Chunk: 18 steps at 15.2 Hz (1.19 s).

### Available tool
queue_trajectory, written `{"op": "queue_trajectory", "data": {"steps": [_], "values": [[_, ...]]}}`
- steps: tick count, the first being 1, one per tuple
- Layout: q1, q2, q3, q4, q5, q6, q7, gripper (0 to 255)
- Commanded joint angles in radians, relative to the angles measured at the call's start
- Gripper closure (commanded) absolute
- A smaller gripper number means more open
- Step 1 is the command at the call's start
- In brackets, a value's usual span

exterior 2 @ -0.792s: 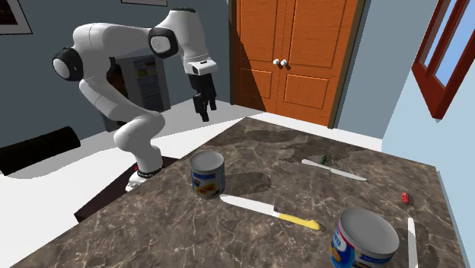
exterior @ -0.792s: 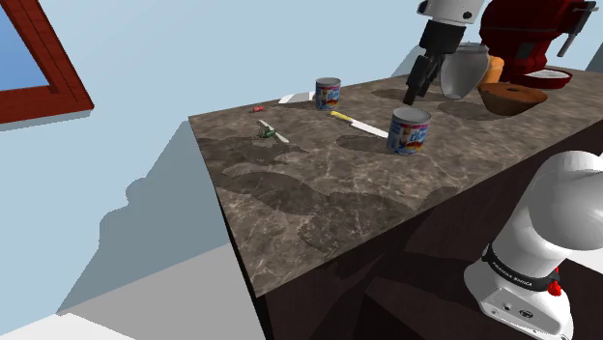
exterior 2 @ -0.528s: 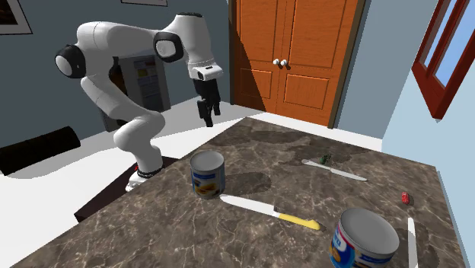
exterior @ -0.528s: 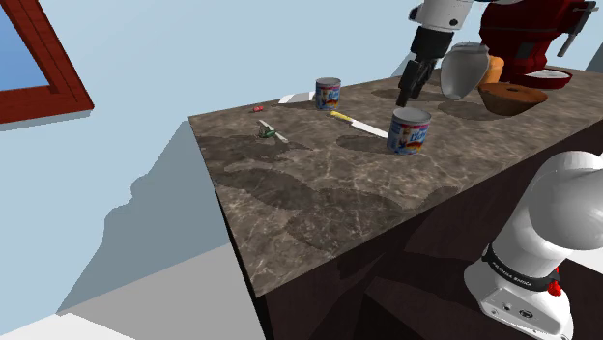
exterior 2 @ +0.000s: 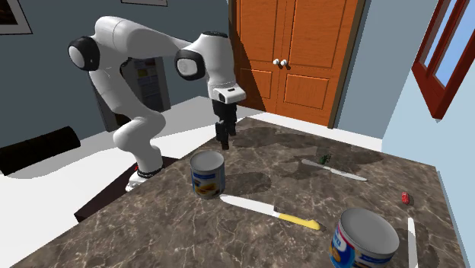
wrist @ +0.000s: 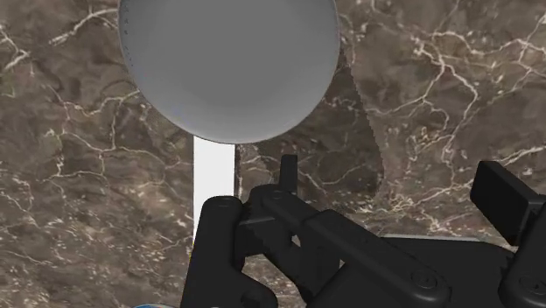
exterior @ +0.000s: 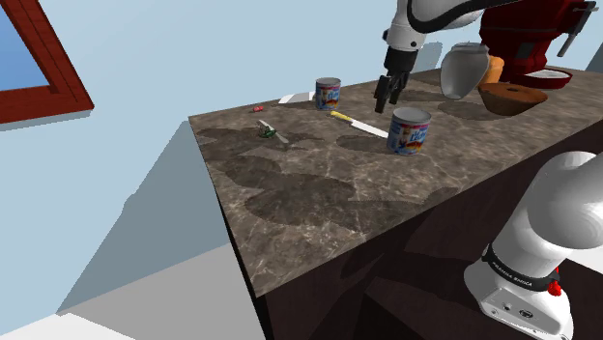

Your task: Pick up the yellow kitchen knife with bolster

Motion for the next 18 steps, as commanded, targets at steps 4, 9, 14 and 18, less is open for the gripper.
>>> {"op": "queue_trajectory", "data": {"steps": [4,9,14,18], "values": [[-0.018,0.185,-0.032,0.095,-0.025,0.069,-0.029,0],[-0.036,0.373,-0.061,0.215,-0.036,0.118,-0.055,0],[-0.059,0.565,-0.085,0.365,-0.037,0.142,-0.082,0],[-0.066,0.619,-0.089,0.387,-0.034,0.169,-0.087,0]]}}
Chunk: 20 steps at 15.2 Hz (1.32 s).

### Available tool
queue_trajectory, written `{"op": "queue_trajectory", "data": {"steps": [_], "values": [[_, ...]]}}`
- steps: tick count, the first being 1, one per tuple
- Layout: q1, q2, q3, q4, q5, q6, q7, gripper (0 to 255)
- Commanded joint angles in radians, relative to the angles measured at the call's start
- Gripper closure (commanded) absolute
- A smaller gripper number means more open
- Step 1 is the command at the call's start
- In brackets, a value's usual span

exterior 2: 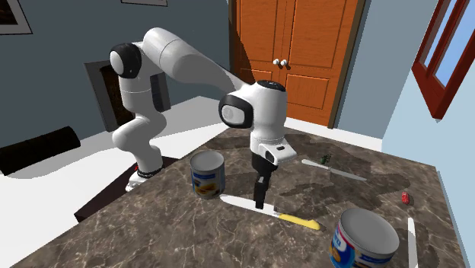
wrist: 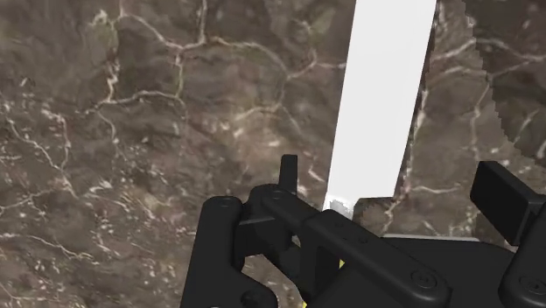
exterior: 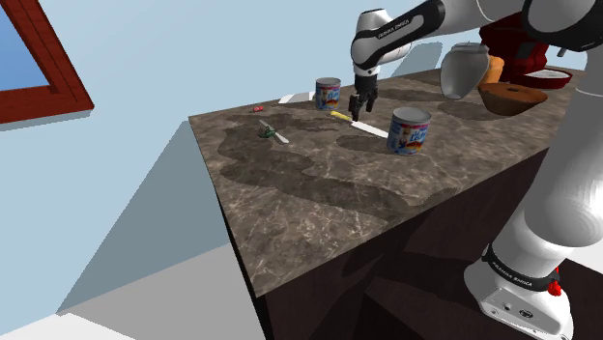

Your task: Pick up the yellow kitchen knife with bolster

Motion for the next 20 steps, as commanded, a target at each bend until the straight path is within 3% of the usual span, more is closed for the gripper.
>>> {"op": "queue_trajectory", "data": {"steps": [1,7,8,17,20], "values": [[-0.003,0.01,-0.002,-0.016,0.0,0.027,-0.003,0],[-0.004,0.033,-0.001,-0.051,0.004,0.083,-0.001,0],[-0.004,0.035,-0.001,-0.048,0.004,0.083,-0.001,255],[-0.004,0.033,-0.001,-0.051,0.004,0.083,-0.001,255],[-0.003,0.017,-0.001,-0.029,0.001,0.046,-0.002,255]]}}
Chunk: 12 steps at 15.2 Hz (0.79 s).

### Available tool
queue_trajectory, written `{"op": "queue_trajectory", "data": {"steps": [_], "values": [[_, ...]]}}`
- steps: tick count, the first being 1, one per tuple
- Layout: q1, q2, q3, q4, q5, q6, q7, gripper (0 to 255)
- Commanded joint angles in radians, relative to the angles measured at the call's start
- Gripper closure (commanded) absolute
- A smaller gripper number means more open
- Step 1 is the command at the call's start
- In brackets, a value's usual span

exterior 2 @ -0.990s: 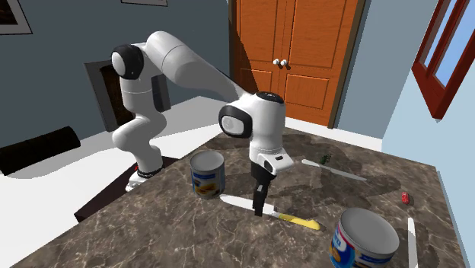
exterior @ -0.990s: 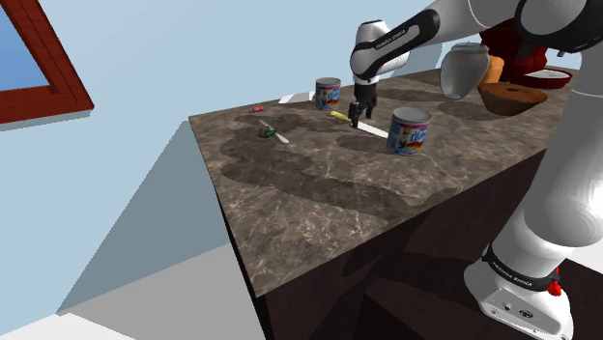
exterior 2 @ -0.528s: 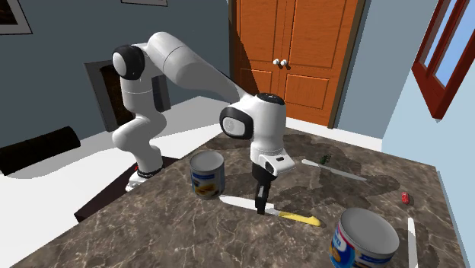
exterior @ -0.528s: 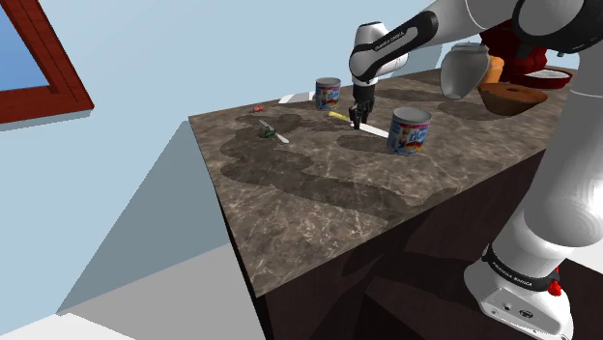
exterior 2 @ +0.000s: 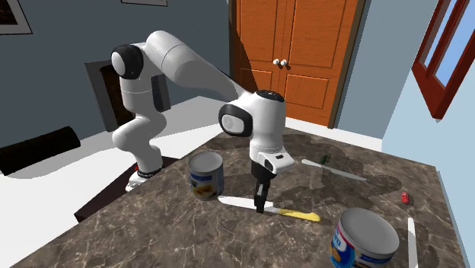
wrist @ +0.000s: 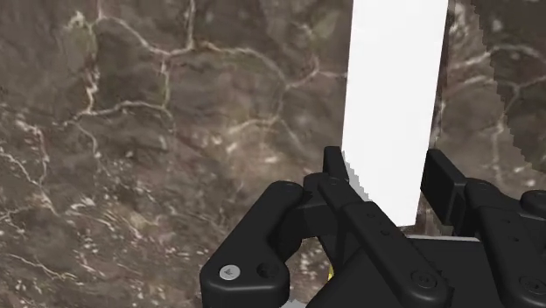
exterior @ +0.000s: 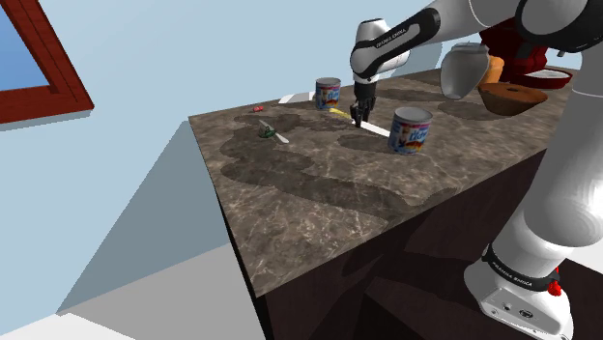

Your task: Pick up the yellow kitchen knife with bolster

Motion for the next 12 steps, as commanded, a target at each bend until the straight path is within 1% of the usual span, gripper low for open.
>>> {"op": "queue_trajectory", "data": {"steps": [1,12], "values": [[0.0,-0.008,0.0,0.016,-0.001,-0.025,-0.001,255],[0.003,-0.047,0.0,0.117,-0.006,-0.164,-0.006,255]]}}
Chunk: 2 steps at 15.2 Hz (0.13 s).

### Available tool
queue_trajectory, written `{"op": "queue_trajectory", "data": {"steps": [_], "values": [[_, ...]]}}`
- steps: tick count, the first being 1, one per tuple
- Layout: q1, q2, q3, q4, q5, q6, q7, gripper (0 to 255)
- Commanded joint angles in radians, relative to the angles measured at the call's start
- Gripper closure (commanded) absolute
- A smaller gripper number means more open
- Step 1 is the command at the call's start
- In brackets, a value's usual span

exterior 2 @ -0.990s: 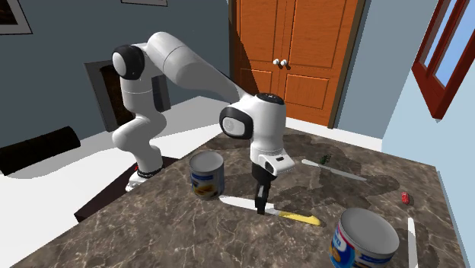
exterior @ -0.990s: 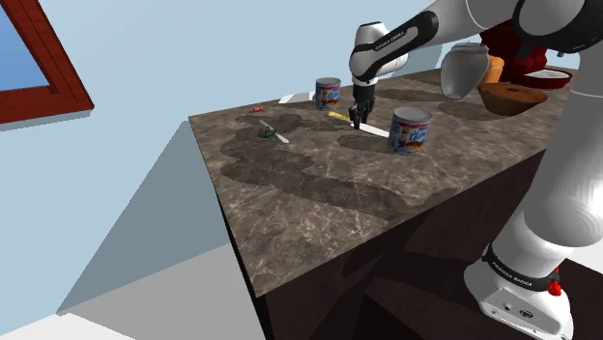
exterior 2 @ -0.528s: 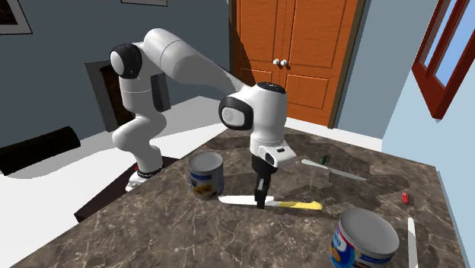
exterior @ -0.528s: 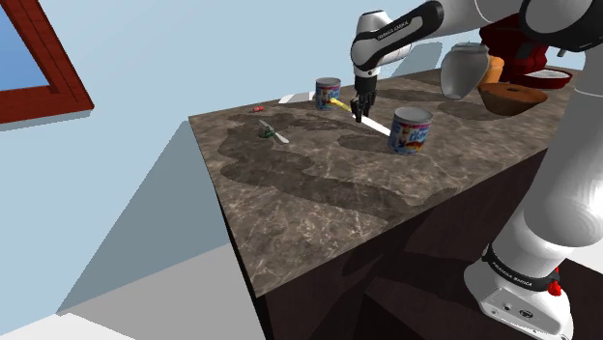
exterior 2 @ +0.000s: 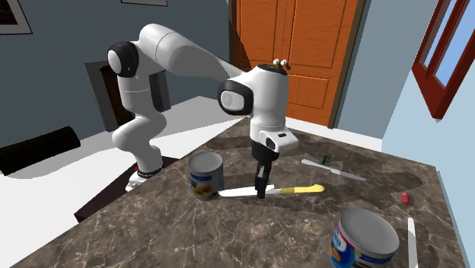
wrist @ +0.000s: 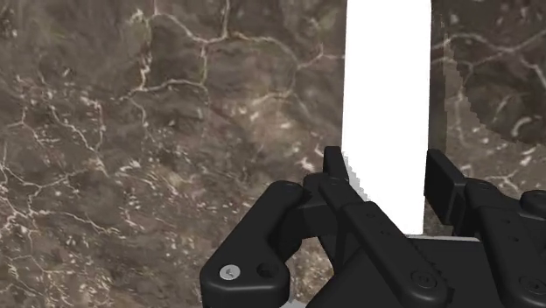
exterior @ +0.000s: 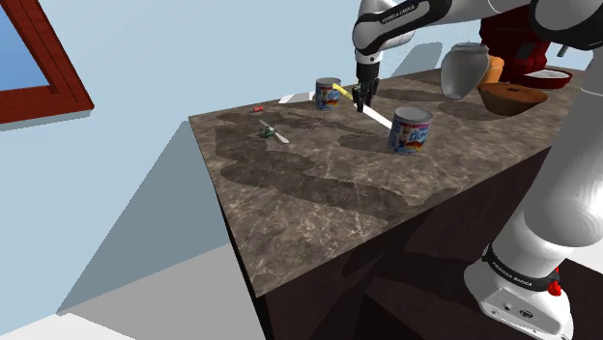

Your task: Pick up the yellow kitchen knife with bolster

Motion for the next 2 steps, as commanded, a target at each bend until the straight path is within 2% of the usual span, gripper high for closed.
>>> {"op": "queue_trajectory", "data": {"steps": [1,2], "values": [[0.001,-0.002,0.0,0.015,0.0,-0.017,0.0,255],[0.001,-0.002,0.0,0.015,0.0,-0.017,0.0,255]]}}
